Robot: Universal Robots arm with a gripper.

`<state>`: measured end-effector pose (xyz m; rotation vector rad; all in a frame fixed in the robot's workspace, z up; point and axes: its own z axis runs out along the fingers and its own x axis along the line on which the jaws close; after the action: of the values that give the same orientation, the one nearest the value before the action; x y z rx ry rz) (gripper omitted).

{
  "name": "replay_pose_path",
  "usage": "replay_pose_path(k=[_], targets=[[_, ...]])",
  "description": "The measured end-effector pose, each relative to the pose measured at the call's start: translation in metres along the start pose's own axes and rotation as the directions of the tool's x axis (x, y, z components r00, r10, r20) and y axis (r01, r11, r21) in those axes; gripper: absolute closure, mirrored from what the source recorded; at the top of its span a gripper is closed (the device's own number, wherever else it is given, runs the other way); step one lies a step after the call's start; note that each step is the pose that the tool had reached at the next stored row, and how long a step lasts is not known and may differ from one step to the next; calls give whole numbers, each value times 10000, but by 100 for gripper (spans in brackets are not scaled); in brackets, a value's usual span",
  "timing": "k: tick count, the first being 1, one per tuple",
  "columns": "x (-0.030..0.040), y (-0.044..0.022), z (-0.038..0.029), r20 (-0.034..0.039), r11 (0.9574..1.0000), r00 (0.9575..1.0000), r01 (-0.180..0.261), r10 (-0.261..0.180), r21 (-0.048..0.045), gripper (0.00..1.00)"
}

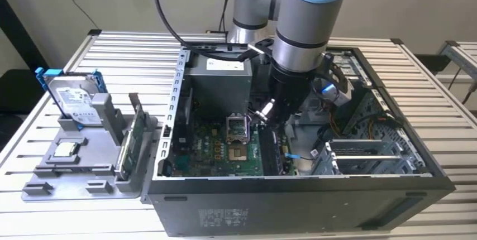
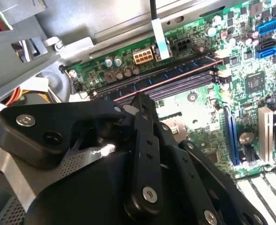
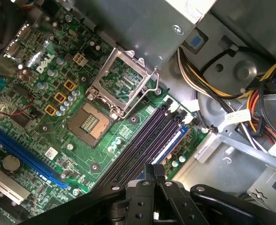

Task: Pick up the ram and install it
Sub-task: 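Press down the ram until it locks into place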

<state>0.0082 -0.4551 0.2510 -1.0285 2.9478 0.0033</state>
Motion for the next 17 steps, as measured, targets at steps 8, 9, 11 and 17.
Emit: replay_pose_path(k=[8,9,11,17], targets=[[-1,0,1,8,9998,9998,195,-195,-12,89],[-1,0,1,8,9996,9996,291,-291,-14,89],[-1,0,1,9,9986,9986,534,-534,-19,89],[-1,0,1,15,9915,9915,1302,-1302,-34,89]])
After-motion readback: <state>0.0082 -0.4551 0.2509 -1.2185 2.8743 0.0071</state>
